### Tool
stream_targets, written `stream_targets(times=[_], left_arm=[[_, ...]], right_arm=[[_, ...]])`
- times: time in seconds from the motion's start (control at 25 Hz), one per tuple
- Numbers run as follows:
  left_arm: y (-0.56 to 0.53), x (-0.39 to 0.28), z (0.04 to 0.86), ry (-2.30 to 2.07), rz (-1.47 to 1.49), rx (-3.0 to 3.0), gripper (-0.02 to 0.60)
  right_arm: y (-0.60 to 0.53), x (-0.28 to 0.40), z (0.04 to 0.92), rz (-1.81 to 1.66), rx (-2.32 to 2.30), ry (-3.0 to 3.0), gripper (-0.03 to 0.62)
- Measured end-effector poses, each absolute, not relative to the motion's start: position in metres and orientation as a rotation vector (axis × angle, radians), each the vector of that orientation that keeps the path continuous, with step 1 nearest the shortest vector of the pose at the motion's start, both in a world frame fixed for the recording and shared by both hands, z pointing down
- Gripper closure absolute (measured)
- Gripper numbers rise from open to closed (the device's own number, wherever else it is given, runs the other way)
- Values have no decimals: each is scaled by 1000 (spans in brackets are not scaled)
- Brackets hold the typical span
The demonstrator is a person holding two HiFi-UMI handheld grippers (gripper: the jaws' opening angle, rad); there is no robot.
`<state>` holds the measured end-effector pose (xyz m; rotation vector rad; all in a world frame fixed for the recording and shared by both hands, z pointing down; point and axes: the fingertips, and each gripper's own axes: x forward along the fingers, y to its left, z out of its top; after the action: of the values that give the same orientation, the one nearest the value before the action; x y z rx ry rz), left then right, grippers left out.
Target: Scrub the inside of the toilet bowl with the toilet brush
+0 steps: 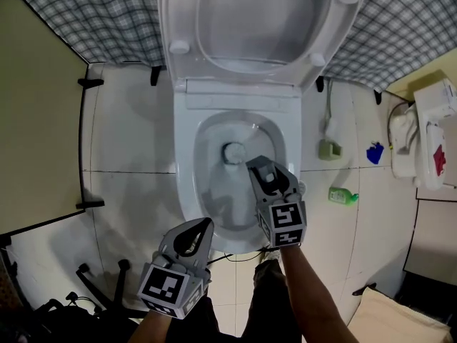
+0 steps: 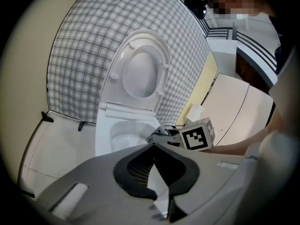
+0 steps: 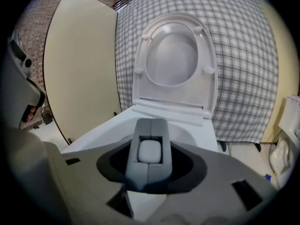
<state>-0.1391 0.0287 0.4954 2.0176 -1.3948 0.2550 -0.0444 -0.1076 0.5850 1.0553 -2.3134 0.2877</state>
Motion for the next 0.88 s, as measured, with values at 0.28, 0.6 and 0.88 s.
stream_targets(times=[0.28, 0.6, 0.88], left_arm=[[21, -164, 501, -1413, 294, 2011, 589], [33, -152, 498, -1396, 276, 1999, 589], [46, -136, 485, -1381, 264, 2002, 589]], right_arm=[[-122, -65, 632, 305, 976, -2268, 393], [-96, -67, 619, 293, 782, -2244, 391], [-59, -55, 583, 228, 667, -2257, 391]])
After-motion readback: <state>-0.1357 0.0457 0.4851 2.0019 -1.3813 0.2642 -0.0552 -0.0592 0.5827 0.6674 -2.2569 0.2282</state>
